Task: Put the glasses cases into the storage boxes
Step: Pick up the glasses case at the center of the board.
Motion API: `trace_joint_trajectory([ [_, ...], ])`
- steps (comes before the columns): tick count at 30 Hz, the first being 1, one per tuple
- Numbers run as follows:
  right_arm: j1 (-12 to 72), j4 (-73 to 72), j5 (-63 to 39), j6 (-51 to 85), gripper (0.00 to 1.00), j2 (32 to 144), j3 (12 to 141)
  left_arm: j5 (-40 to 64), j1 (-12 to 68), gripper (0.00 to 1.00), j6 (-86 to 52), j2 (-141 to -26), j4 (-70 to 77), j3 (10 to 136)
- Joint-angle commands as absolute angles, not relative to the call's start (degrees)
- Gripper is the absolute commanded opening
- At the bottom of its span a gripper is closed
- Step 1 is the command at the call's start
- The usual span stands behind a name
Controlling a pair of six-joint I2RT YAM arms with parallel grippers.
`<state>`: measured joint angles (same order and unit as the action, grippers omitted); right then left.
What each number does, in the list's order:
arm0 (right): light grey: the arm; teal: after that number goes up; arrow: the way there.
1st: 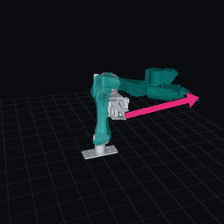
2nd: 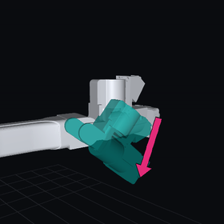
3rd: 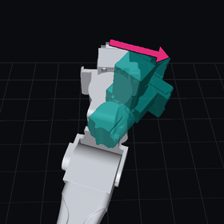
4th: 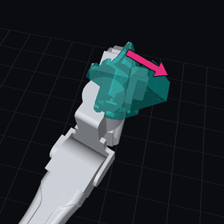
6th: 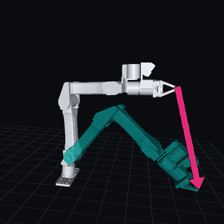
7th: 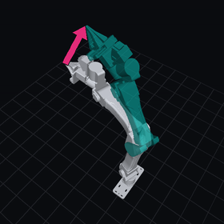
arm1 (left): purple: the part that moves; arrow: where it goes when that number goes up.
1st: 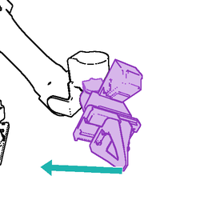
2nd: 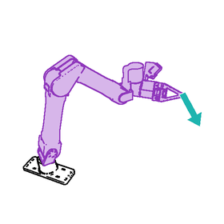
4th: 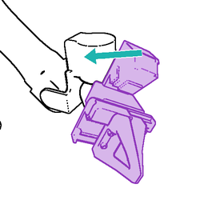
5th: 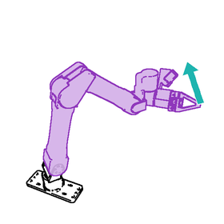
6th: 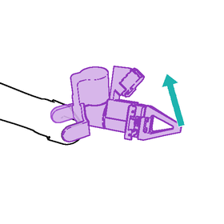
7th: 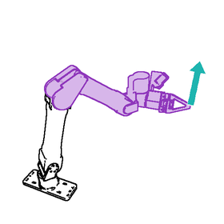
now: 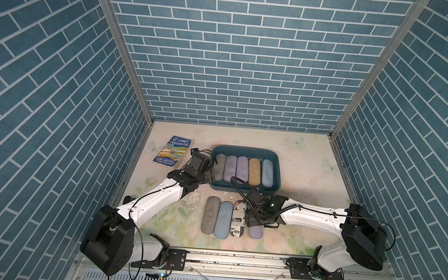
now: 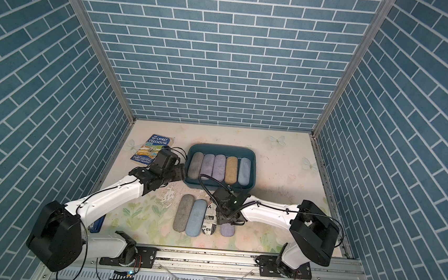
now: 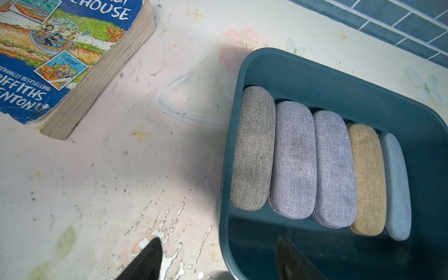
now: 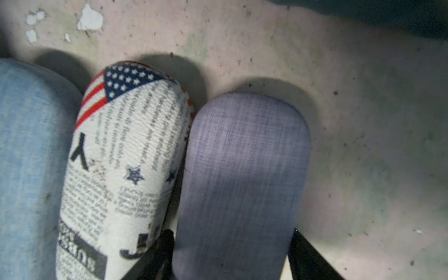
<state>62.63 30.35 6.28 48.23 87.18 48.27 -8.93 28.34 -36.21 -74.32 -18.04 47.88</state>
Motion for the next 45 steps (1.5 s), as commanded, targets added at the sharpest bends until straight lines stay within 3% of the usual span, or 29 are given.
trace_joint_trajectory([
  [1, 62.8, 30.0, 6.4, 50.4, 0.73, 88.3, 49.2, -9.2, 27.8, 0.75, -35.9, -74.4, -17.2, 47.3],
  [15, 63.0, 32.4, 7.9, 51.6, 0.56, 85.9, 47.9, -9.4, 27.8, 0.75, -35.9, -74.3, -17.3, 47.2],
  [28, 63.6, 44.9, 8.1, 50.9, 0.53, 69.7, 50.1, -9.7, 27.7, 0.75, -35.6, -74.1, -17.7, 48.0],
  [34, 62.9, 52.3, 12.2, 45.6, 0.52, 66.3, 57.5, -9.7, 27.8, 0.75, -35.6, -74.1, -17.6, 48.0],
  [45, 50.0, 47.4, 12.8, 33.5, 0.52, 71.2, 64.9, -9.6, 27.5, 0.76, -35.5, -74.2, -17.7, 48.0],
])
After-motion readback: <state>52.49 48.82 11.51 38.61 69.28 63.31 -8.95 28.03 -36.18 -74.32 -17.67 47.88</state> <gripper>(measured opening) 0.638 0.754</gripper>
